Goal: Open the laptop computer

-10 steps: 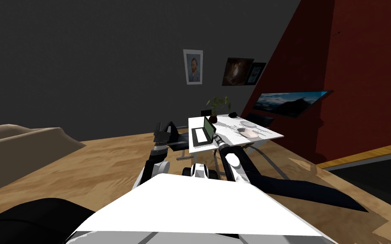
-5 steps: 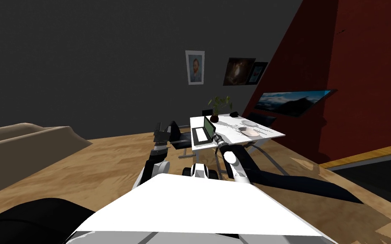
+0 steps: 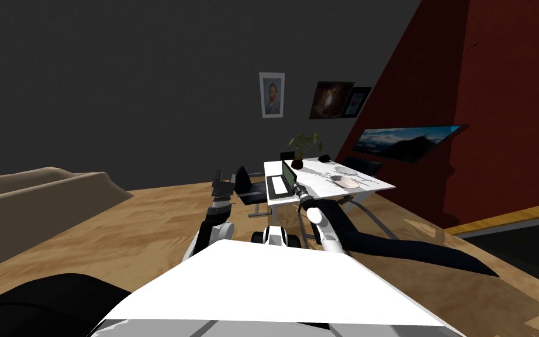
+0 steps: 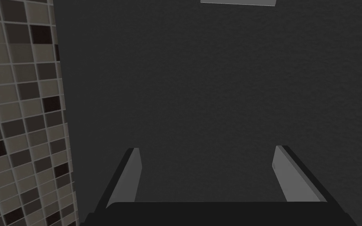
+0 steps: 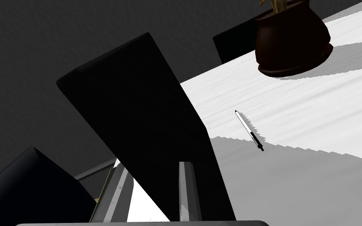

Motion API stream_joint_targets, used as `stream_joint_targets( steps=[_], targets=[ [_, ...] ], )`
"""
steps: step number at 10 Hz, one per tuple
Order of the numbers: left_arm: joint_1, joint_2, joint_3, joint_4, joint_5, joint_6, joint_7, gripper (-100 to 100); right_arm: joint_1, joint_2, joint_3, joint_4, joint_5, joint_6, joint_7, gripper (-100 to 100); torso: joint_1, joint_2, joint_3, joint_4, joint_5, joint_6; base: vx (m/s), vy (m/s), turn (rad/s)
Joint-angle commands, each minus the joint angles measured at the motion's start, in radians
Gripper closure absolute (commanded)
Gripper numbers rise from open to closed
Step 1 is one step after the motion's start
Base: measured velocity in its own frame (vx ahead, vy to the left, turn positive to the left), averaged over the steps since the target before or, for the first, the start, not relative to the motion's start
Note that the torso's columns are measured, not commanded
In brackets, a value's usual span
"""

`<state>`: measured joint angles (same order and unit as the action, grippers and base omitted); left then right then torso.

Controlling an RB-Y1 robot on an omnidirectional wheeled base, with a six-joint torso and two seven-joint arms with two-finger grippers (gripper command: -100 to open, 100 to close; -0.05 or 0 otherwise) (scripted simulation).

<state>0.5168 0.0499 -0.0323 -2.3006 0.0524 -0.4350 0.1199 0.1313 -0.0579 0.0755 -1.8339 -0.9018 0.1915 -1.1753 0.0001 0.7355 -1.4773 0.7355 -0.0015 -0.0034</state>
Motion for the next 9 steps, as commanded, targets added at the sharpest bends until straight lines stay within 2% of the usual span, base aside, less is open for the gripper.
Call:
stream_joint_targets(
  steps=[1,8,9],
  targets=[
    [0.000,0.000,0.000,0.000,0.000,0.000,0.000,0,-0.014,0.002,0.017,0.043,0.035,-0.039,0.052,100,0.001,-0.001,0.000,0.000,0.001,0.001,-0.028,0.011,0.046],
    [0.000,0.000,0.000,0.000,0.000,0.000,0.000,0,-0.063,-0.009,0.065,0.181,0.150,-0.179,0.221,100,0.001,-0.008,-0.004,-0.006,-0.001,-0.001,-0.037,0.023,0.076],
    [0.000,0.000,0.000,0.000,0.000,0.000,0.000,0,-0.066,-0.009,0.055,0.159,0.141,-0.172,0.205,100,0.000,-0.008,-0.004,-0.006,-0.002,0.000,-0.020,0.012,0.018]
  ],
)
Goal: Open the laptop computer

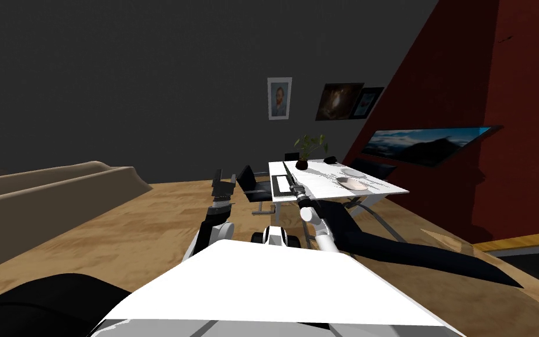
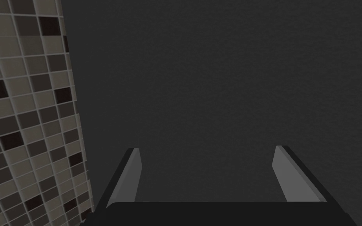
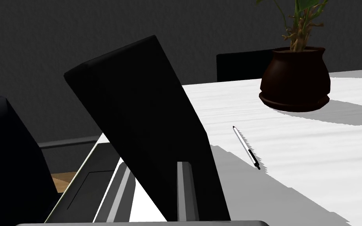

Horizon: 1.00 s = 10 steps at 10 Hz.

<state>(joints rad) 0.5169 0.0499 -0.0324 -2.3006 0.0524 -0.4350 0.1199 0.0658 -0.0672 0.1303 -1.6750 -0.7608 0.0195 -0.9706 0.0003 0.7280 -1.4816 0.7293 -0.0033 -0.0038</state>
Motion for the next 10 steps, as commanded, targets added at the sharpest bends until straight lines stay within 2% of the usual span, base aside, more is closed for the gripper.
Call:
stream_joint_targets(
  steps=[1,2,4,5,8,9,10],
  targets=[
    [0.000,0.000,0.000,0.000,0.000,0.000,0.000,0,-0.002,-0.003,0.014,0.052,0.039,-0.053,0.048,100,-0.002,0.002,0.001,0.004,0.001,0.003,-0.013,0.018,0.105],
    [0.000,0.000,0.000,0.000,0.000,0.000,0.000,0,-0.002,-0.003,0.014,0.052,0.039,-0.053,0.048,100,-0.003,0.001,0.001,0.002,0.000,0.002,-0.014,0.021,0.069],
    [0.000,0.000,0.000,0.000,0.000,0.000,0.000,0,-0.005,-0.007,0.026,0.103,0.074,-0.102,0.088,100,-0.005,-0.001,0.000,0.002,0.000,0.004,-0.005,0.019,0.077],
    [0.000,0.000,0.000,0.000,0.000,0.000,0.000,0,-0.005,-0.007,0.026,0.103,0.074,-0.102,0.088,100,-0.005,-0.001,-0.001,0.001,-0.001,0.004,-0.006,0.014,0.029],
    [0.000,0.000,0.000,0.000,0.000,0.000,0.000,0,-0.008,-0.012,0.043,0.178,0.127,-0.176,0.148,100,-0.007,-0.005,-0.003,-0.001,-0.001,0.004,-0.003,0.016,0.073],
    [0.000,0.000,0.000,0.000,0.000,0.000,0.000,0,-0.008,-0.012,0.043,0.179,0.127,-0.176,0.148,100,-0.007,-0.004,-0.002,-0.002,-0.001,0.005,-0.004,0.015,0.028],
    [0.000,0.000,0.000,0.000,0.000,0.000,0.000,0,-0.009,-0.013,0.049,0.205,0.145,-0.200,0.168,100,-0.008,-0.004,-0.002,-0.001,-0.001,0.005,-0.005,0.014,0.048]
  ],
)
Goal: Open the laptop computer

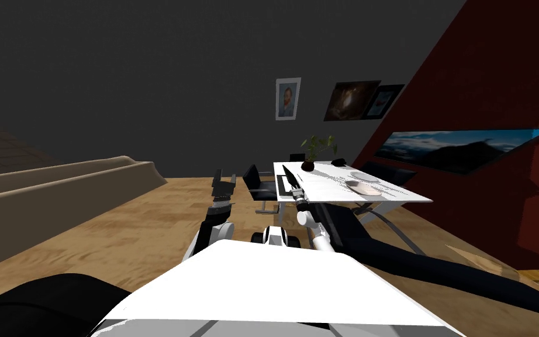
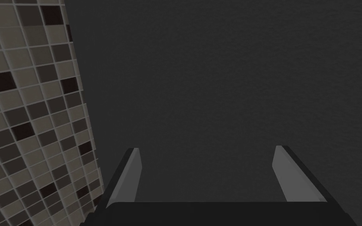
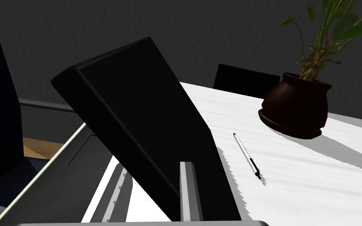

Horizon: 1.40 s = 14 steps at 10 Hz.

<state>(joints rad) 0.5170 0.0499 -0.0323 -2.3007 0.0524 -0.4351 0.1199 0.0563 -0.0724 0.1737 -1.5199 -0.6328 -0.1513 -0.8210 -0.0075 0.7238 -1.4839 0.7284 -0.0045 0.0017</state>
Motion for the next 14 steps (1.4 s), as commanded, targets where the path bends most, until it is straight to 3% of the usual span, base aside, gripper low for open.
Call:
stream_joint_targets(
  steps=[1,3,4,6,7,8,14],
  targets=[
    [0.000,0.000,0.000,0.000,0.000,0.000,0.000,0,0.000,-0.008,0.005,0.050,0.017,-0.030,0.018,100,-0.001,0.000,0.000,-0.001,-0.001,0.000,-0.004,0.013,0.040],
    [0.000,0.000,0.000,0.000,0.000,0.000,0.000,0,-0.002,-0.012,0.017,0.101,0.053,-0.079,0.058,100,-0.003,-0.002,-0.001,0.000,-0.001,0.001,-0.004,0.016,0.069],
    [0.000,0.000,0.000,0.000,0.000,0.000,0.000,0,-0.013,-0.015,0.020,0.083,0.042,-0.074,0.040,100,-0.002,-0.002,-0.001,-0.001,-0.001,0.001,-0.013,0.011,0.020],
    [0.000,0.000,0.000,0.000,0.000,0.000,0.000,0,-0.005,-0.017,0.025,0.139,0.084,-0.134,0.083,100,0.001,0.003,0.002,0.003,0.000,-0.001,0.010,0.015,0.051],
    [0.000,0.000,0.000,0.000,0.000,0.000,0.000,0,-0.026,-0.020,0.012,0.086,0.067,-0.069,0.076,-100,0.001,0.002,0.001,0.002,0.001,-0.001,-0.009,0.038,-0.093],
    [0.000,0.000,0.000,0.000,0.000,0.000,0.000,0,-0.026,-0.020,0.012,0.086,0.067,-0.069,0.076,-100,0.004,0.006,0.003,0.006,0.003,-0.001,-0.014,0.035,-0.072],
    [0.000,0.000,0.000,0.000,0.000,0.000,0.000,0,-0.072,-0.037,-0.028,0.001,0.046,0.075,0.085,-100,0.008,0.017,0.009,0.012,0.005,-0.002,-0.017,0.037,-0.073]
  ],
)
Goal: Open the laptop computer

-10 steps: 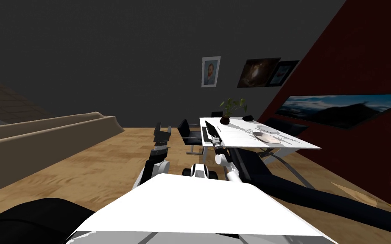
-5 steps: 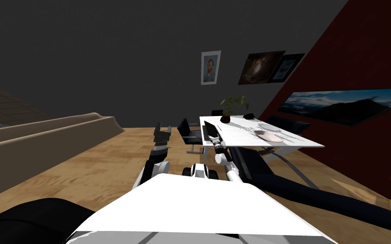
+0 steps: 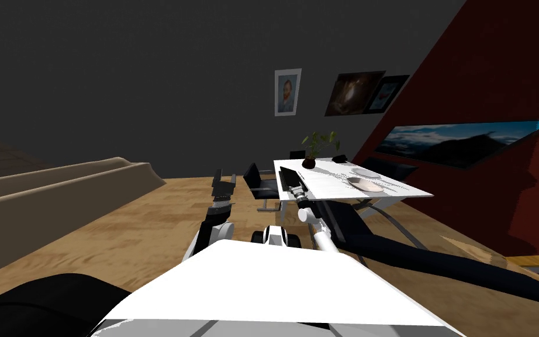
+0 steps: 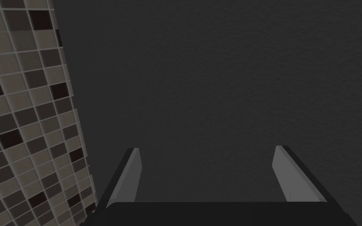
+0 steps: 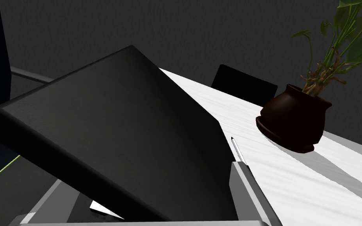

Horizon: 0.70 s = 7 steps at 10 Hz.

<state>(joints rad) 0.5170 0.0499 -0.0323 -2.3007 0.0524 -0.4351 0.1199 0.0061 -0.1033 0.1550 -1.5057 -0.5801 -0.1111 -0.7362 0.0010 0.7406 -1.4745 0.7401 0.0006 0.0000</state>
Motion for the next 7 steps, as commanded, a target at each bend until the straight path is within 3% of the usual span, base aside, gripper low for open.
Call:
stream_joint_targets(
  steps=[1,2,3,4,7],
  targets=[
    [0.000,0.000,0.000,0.000,0.000,0.000,0.000,0,-0.030,-0.009,-0.016,-0.027,-0.011,0.058,0.001,-100,0.000,-0.001,-0.001,0.000,0.000,0.000,-0.020,0.040,-0.064],
    [0.000,0.000,0.000,0.000,0.000,0.000,0.000,0,-0.037,-0.012,-0.023,-0.041,-0.014,0.082,0.003,-100,-0.001,-0.001,-0.001,-0.001,0.000,0.000,-0.020,0.044,-0.073],
    [0.000,0.000,0.000,0.000,0.000,0.000,0.000,0,-0.030,-0.013,-0.017,-0.029,-0.012,0.064,0.002,-100,-0.001,-0.001,-0.001,-0.001,0.000,0.000,-0.008,0.021,-0.018],
    [0.000,0.000,0.000,0.000,0.000,0.000,0.000,0,-0.030,-0.014,-0.017,-0.029,-0.013,0.068,0.001,0,-0.002,-0.002,-0.001,-0.001,-0.001,0.000,0.000,0.000,0.000],
    [0.000,0.000,0.000,0.000,0.000,0.000,0.000,0,-0.027,-0.014,-0.017,-0.025,-0.013,0.071,0.002,0,-0.001,-0.001,-0.001,0.000,0.000,0.000,0.000,0.000,0.000]
  ],
)
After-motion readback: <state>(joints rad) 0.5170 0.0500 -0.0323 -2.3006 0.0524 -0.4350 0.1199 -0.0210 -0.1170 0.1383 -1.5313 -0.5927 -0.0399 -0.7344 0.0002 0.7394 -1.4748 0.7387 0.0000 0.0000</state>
